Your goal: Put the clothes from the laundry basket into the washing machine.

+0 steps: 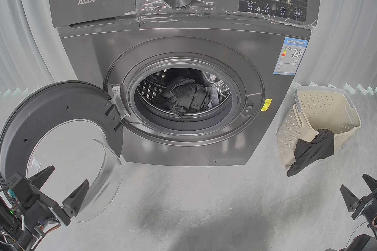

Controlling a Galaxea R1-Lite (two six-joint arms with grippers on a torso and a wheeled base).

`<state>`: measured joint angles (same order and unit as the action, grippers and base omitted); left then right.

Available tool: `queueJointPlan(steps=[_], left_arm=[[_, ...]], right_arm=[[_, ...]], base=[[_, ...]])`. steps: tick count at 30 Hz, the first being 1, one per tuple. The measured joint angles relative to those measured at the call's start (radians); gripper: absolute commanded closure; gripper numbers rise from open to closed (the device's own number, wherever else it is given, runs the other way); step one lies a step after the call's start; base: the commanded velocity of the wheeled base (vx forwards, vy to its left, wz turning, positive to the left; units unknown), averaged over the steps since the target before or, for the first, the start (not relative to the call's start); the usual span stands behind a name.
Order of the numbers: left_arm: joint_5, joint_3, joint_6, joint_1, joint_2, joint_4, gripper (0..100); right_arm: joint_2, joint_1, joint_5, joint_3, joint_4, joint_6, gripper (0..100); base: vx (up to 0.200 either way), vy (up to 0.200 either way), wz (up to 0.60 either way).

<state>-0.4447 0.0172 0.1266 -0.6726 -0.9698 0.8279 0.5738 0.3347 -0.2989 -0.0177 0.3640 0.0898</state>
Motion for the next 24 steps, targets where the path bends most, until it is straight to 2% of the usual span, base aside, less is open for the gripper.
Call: queueJointPlan(steps=[6,15,21,24], left_arm=[[0.003,0.0,0.0,0.064,0.213,-0.287,0],[0.048,0.0,-0.004,0.321,0.496,-0.482,0],[0.114,0.0,-0.017,0.49,0.645,-0.67,0],[0.181,0.0,-0.016,0.56,0.727,-0.721,0]], right_arm=[[-0.141,-0.083,0.029,0.0,-0.094,-0.053,0],[-0.384,-0.199,0.052,0.0,-0.26,-0.097,0],[-0.459,-0.241,0.051,0.0,-0.29,-0.104,0],[-0.482,-0.276,0.053,0.0,-0.295,-0.11,0]], base=[[0.0,0.0,0.0],[0.0,0.0,0.0],[0.0,0.0,0.0],[0.0,0.0,0.0]])
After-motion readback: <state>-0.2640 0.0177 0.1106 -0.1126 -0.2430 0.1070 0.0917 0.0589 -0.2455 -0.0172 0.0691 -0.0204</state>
